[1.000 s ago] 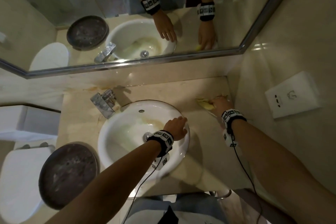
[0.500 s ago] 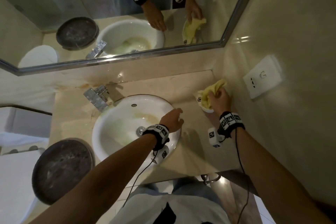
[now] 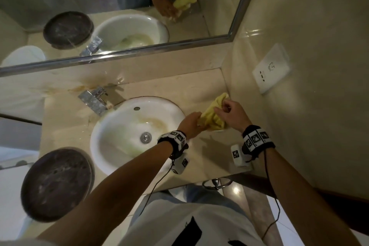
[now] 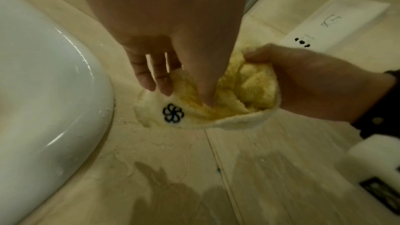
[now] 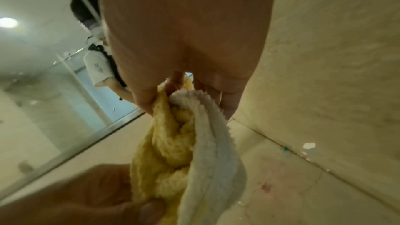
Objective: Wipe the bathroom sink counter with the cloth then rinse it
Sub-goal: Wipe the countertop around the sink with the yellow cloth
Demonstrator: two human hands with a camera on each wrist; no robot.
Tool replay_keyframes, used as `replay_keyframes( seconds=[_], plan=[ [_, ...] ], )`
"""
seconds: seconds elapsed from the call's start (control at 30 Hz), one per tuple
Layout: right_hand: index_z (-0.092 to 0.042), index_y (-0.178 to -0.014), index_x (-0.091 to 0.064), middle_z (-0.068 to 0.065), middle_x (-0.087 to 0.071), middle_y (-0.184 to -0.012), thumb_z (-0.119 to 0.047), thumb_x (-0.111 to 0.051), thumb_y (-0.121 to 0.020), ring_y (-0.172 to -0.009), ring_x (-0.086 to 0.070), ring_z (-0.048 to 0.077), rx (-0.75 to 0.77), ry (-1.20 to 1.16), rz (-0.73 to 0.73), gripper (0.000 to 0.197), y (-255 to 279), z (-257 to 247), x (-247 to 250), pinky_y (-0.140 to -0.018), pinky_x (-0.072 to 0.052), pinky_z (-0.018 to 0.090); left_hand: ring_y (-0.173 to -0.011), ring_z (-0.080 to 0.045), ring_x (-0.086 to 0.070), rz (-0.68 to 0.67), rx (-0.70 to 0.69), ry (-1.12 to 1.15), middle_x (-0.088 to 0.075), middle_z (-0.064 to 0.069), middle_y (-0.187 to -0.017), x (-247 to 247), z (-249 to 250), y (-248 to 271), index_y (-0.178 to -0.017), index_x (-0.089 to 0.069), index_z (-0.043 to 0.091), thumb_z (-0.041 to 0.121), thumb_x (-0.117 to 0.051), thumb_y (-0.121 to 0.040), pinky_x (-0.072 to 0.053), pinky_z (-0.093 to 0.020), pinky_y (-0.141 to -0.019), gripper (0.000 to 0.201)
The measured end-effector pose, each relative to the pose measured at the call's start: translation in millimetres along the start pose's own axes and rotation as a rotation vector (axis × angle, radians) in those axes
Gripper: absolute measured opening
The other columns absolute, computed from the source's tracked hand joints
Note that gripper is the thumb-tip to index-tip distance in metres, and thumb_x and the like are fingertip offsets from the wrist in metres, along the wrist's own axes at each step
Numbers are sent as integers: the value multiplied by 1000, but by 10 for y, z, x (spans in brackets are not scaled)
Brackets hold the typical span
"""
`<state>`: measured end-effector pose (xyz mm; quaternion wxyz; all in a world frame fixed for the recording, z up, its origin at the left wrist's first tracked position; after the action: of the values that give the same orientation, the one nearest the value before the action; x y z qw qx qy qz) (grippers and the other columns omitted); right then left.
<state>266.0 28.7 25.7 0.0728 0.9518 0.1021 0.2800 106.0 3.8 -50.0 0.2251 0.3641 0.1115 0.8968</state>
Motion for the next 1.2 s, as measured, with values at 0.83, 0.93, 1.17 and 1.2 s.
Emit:
replay_keyframes(
  seconds=[0.83,0.93,1.17,1.2],
  plan=[
    [-23,-156,-30,8,-9,-166,-38,-63,-94,-140,-32,29,-4,741,-305,72,907,1305,-1144,-111,-41,38,-143,-35,-32,-303,-227,-514,-3,-9,-166,-1026,-261,1115,-157,10,17,0,-44,-92,-47,-48,-100,86],
    [-25,-157,-27,6,-6,-168,-38,-63,-95,-147,-25,30,63,742,-337,73,909,1338,-1240,-119,-34,42,-146,-35,-25,-330,-236,-538,-3,-12,-165,-1014,-286,1145,-157,6,14,3,-44,-94,-35,-47,-113,82],
    [-25,-136,-49,9,-32,-154,-32,-65,-89,-126,-41,33,92,798,-436,50,793,1135,-1317,-99,-47,43,-141,-30,-36,-334,-196,-581,-13,-12,-164,-990,-470,1238,-158,-2,11,4,-45,-90,-39,-40,-110,81],
    [-24,-127,-53,8,-37,-145,-28,-66,-87,-120,-45,32,100,776,-443,42,748,1069,-1324,-91,-49,41,-139,-30,-40,-317,-158,-536,-16,-11,-164,-988,-501,1233,-158,-4,12,4,-47,-89,-42,-41,-106,82]
  ],
)
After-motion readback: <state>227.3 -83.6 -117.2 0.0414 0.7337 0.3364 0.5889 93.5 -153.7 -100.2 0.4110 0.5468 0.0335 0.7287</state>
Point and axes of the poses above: each hand's wrist, its own y-axis away from the middle knuckle, its own x-axis out of the back of the hand, z = x × y, the point moved 8 cm from there along -y, towards the middle knuckle
